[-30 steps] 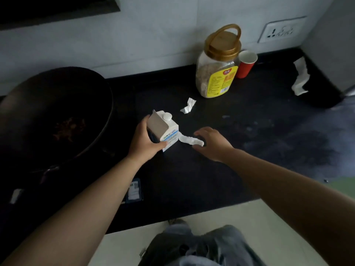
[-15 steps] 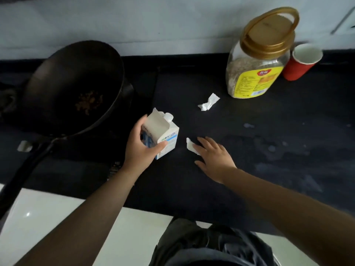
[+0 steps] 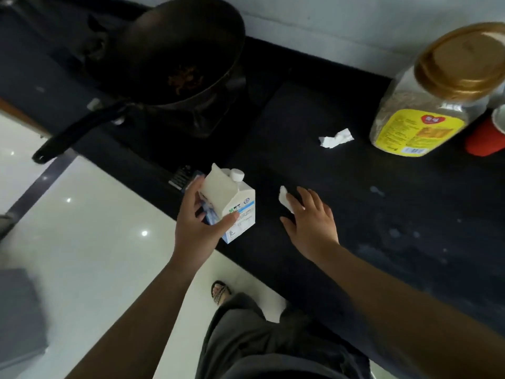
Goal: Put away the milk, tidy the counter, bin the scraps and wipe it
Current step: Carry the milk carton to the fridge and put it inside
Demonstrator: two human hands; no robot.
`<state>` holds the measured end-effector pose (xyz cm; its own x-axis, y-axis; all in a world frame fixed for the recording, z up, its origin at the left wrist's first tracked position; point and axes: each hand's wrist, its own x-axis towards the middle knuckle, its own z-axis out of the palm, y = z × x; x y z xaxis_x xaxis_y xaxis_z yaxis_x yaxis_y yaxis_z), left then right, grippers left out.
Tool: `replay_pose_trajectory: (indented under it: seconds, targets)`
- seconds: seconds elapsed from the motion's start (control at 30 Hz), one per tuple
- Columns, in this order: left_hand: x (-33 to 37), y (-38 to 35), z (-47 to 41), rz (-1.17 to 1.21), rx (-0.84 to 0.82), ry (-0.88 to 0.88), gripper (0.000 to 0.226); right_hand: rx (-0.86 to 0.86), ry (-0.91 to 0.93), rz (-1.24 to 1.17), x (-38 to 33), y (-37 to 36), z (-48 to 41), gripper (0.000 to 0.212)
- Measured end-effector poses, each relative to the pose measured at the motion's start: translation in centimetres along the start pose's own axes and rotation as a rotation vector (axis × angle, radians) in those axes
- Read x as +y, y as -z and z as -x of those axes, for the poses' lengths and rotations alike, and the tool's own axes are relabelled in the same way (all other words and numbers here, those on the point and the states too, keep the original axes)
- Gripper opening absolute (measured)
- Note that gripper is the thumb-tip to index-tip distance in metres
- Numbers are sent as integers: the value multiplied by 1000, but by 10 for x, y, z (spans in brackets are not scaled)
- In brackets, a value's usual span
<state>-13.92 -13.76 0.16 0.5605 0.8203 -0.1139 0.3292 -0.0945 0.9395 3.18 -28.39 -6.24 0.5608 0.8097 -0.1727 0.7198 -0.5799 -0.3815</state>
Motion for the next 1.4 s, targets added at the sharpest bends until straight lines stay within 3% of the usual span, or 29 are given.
replay_pose_trajectory:
  seconds: [0.33,0.43,0.57,0.8,1.03,1.4]
  targets:
    - [-27,71,95,21,150,138,75,-138,110,-230,-73,7,73,51]
    - [-48,112,143,18,189,197,79,-236,140,-315,-119,-10,103,46]
    - [-75,186,216,5,292,253,82,-364,324,-279,-200,-36,137,49]
    - [-123,316,360,-32,679,374,78,-550,717,-223,-377,-112,185,46]
    - [-162,394,476,66,1129,509,79,-740,1021,-118,-517,-178,237,51]
    - [-225,512,513,155,1399,597,80,-860,1219,-61,-696,-259,258,55]
